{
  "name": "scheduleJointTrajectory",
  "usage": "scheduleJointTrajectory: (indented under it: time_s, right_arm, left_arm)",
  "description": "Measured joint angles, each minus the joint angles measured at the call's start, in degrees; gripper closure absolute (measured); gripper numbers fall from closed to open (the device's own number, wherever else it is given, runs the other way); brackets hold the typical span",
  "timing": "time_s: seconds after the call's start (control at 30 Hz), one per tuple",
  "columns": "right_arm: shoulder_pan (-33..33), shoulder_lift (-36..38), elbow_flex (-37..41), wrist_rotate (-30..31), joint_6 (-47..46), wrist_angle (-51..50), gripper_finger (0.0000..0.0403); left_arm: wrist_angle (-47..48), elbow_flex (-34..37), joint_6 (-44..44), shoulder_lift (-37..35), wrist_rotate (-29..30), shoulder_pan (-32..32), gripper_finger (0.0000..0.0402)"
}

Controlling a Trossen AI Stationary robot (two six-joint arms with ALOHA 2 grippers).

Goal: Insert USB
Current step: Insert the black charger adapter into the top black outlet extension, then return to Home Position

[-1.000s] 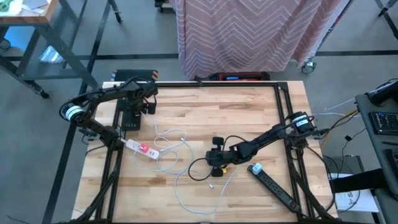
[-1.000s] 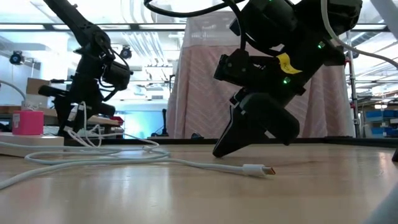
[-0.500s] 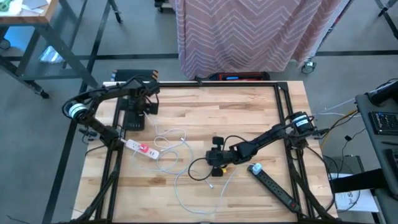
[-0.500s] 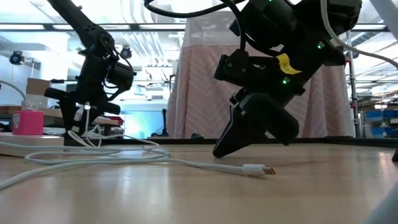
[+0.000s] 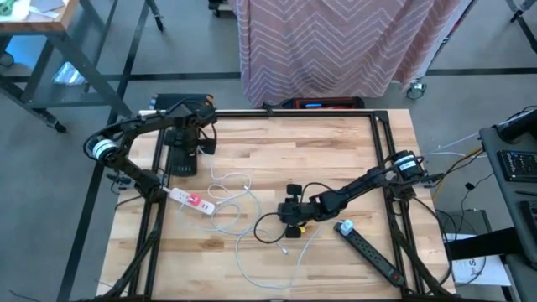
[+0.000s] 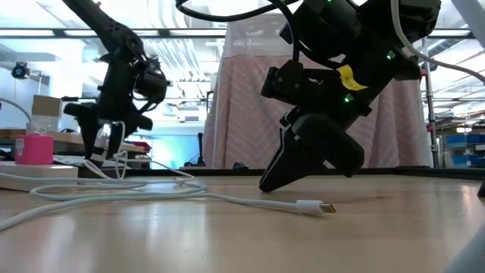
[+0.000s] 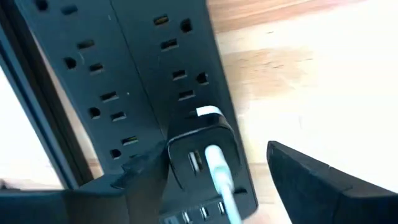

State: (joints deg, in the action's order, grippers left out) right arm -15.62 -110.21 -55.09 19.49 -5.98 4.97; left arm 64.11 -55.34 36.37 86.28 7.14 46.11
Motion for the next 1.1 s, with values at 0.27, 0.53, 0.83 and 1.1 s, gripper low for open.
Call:
scheduleJointTrajectory:
  time_s: [0.27,0.53,0.83,1.1]
  right_arm:
    - [0.00,0.00,0.00,-0.24,0.12,0.00,0.0336]
    - [-0.02,0.00,0.02,-0.42,0.85,-0.72,0.0362]
    - [-0.04,0.16,0.12,-0.28,2.33,-0.39,0.0390]
    - [-0.13,3.23,3.74,-0.18,6.32,2.39,0.0401]
  left_arm:
    - [5.49,-6.50,-1.94,-0.09,-3.95,0.00,0.0109]
    - [9.09,-13.78,-5.10,-0.12,-4.97,-0.04,0.0087]
    - [10.58,-25.58,-7.05,-1.58,-3.18,-0.04,0.0102]
    - [10.34,-29.50,-8.88,-7.70,-1.78,-0.20,0.0127]
